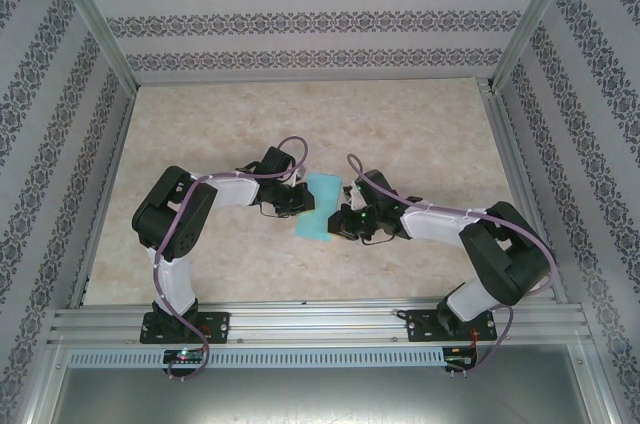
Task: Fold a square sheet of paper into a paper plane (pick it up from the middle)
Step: Fold the triangle a second time at the center of the table.
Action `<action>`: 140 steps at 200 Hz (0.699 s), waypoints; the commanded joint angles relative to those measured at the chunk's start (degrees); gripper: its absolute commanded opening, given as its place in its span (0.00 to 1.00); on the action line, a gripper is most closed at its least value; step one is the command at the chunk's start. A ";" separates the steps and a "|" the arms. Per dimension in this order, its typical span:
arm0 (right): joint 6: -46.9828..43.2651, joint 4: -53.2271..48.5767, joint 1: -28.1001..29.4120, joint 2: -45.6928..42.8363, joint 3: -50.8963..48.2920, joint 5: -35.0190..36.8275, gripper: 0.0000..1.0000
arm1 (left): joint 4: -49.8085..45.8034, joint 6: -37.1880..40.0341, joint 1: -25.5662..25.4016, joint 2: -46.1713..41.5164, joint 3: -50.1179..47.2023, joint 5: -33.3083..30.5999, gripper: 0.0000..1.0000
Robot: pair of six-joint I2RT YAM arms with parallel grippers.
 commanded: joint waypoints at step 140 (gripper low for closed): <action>0.50 1.39 0.11 12.52 0.03 3.00 0.06 | -3.54 -0.49 -3.98 -6.78 -0.95 -1.25 0.21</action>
